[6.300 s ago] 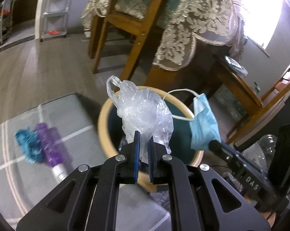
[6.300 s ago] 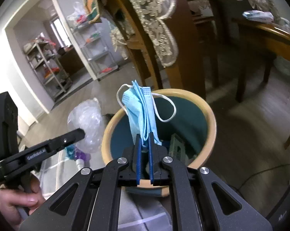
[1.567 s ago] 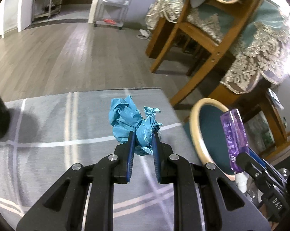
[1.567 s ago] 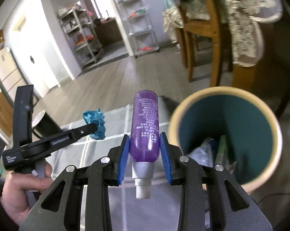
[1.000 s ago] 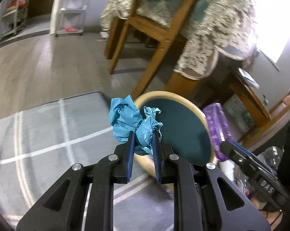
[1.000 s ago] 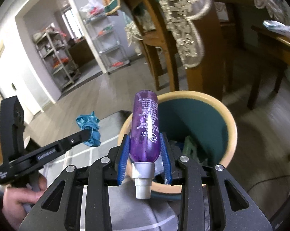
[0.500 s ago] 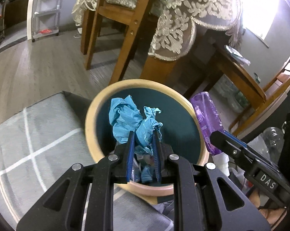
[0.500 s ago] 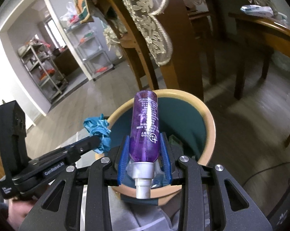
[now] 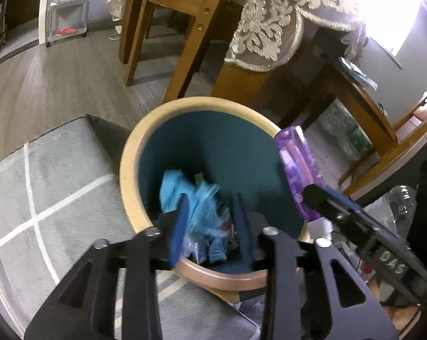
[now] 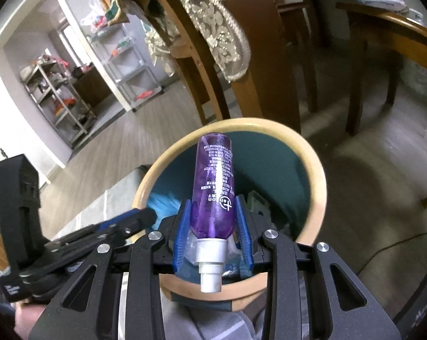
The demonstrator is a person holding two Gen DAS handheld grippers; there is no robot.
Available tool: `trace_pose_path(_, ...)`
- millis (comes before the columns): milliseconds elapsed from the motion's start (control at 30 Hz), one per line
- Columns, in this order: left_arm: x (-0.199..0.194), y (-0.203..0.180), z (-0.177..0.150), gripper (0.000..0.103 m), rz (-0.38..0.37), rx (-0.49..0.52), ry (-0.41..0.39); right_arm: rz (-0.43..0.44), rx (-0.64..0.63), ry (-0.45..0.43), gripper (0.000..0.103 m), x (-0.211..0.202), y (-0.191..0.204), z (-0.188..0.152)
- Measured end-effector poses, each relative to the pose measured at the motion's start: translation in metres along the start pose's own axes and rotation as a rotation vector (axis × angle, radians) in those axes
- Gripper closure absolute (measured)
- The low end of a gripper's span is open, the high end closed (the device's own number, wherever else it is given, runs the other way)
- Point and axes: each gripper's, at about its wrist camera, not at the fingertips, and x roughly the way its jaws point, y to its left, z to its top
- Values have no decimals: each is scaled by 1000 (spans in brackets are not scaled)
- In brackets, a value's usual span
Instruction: Collect trash
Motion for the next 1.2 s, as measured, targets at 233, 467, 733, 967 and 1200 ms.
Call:
trace_pose_path(233,-16,16,0,47,18,-45,-42,-2,-30,37,69,18,7,-2)
trace_pose_path(467,-29,33,-5,44,26,-78,-57,-32,-116,84,69,39,19,-7)
trace_pose_path(733,-40,34,-6,24,50,-62,-79,-50,-170,121,60,44,26,-13)
trace_pose_path(967,-54,25,-9,18,52,-8,-112,-51,-153,76,47,17,19,-10)
trace_pose_path(1200,-74,17,-12,12,60,32,-157,-67,-186,-6,37,-33,25,-17)
